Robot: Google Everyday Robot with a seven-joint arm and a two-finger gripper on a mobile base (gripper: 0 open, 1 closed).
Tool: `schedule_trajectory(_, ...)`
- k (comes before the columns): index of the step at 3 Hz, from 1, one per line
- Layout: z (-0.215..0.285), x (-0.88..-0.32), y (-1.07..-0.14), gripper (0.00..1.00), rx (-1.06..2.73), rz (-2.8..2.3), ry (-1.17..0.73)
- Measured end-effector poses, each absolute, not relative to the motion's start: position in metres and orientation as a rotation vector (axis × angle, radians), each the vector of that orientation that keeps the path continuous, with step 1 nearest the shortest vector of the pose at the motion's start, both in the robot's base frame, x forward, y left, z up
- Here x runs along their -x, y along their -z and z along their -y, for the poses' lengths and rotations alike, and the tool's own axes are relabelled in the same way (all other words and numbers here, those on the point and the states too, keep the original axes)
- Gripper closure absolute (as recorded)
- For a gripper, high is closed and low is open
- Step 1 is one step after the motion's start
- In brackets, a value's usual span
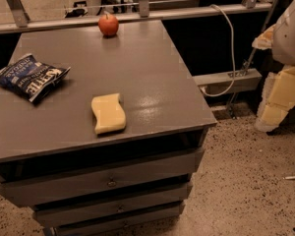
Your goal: Move sponge near apple
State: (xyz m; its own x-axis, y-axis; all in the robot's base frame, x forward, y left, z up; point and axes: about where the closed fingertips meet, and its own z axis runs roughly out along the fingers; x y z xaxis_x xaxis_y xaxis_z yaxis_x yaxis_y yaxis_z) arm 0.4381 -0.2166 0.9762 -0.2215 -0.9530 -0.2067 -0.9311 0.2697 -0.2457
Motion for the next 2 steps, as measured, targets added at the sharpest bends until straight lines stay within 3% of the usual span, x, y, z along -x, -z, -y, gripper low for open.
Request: schedule_trajectory(2, 0.196, -0.449, -0.968, 0.00, 1.701, -2.196, 0.047)
